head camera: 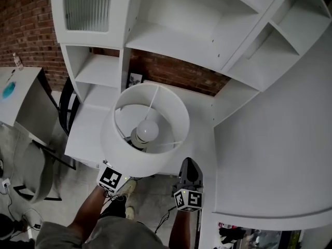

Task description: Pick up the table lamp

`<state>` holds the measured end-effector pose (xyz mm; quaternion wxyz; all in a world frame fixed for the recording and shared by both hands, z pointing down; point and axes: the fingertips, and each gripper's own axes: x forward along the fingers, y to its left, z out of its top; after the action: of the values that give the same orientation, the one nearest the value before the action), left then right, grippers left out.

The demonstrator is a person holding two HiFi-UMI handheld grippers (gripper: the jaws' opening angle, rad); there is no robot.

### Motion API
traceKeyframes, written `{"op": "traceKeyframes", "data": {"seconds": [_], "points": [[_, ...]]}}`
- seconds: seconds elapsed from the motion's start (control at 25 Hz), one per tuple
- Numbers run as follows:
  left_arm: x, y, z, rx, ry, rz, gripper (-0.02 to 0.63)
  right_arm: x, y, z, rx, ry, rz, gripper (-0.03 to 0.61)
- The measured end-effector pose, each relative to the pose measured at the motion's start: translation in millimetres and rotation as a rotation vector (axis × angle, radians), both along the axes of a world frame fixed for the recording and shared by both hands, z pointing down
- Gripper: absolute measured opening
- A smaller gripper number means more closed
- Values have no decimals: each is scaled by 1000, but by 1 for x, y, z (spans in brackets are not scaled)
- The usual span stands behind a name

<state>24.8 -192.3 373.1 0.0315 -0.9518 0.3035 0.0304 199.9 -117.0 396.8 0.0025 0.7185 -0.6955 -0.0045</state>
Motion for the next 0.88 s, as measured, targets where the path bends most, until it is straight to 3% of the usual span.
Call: {"op": "traceKeyframes", "data": {"seconds": [0.88], "points": [[-67,85,-4,16,-9,-81,161,-74,60,-12,31,3,-113,23]]}}
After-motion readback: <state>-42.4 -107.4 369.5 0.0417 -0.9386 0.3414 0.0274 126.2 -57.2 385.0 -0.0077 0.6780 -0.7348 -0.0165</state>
